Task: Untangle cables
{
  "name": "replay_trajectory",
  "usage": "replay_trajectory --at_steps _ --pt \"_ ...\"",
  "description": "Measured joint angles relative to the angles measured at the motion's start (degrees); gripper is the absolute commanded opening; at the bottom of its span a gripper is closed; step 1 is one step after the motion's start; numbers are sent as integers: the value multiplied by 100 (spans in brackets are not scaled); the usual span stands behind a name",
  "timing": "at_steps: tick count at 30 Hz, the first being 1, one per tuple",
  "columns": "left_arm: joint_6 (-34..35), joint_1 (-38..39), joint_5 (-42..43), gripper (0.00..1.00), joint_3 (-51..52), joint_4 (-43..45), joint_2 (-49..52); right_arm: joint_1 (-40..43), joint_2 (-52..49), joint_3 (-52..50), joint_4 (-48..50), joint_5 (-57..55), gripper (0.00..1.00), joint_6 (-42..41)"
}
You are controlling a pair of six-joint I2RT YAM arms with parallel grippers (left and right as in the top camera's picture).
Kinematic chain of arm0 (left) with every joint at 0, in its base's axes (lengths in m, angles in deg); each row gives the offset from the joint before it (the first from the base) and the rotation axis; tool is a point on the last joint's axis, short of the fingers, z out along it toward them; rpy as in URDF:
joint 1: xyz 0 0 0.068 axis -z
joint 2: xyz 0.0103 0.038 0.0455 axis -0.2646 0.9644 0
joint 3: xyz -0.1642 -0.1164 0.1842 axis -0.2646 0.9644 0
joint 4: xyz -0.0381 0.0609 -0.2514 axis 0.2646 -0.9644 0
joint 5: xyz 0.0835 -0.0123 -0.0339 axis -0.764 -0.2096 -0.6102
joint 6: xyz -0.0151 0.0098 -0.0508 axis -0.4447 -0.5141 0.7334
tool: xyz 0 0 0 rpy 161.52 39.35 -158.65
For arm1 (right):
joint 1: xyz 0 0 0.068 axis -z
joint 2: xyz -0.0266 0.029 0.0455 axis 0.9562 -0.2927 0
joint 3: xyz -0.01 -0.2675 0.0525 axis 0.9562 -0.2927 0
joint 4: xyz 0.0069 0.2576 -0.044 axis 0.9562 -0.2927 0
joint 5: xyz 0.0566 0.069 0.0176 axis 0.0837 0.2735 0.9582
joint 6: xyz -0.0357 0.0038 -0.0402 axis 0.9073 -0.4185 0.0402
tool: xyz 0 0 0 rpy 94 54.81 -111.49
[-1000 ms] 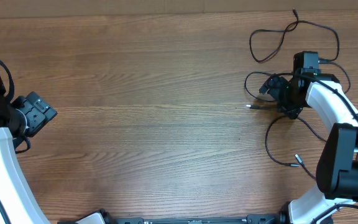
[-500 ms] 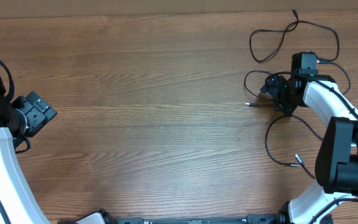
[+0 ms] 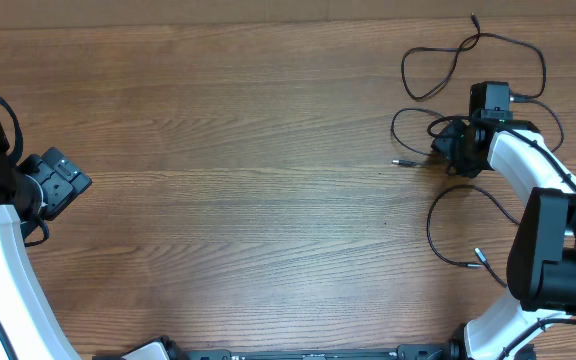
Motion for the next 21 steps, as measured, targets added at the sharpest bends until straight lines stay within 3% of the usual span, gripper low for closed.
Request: replay_trajectory --at_steps 7,10,14,21 --pt "0 0 0 100 0 2 0 0 0 0 243 -319 38 -11" --pt "0 0 0 100 0 2 0 0 0 0 273 -275 65 -50" --pt "0 0 0 99 0 0 0 -2 0 0 175 -94 74 0" --pt "0 0 0 100 0 0 0 -2 0 0 -389 85 75 4"
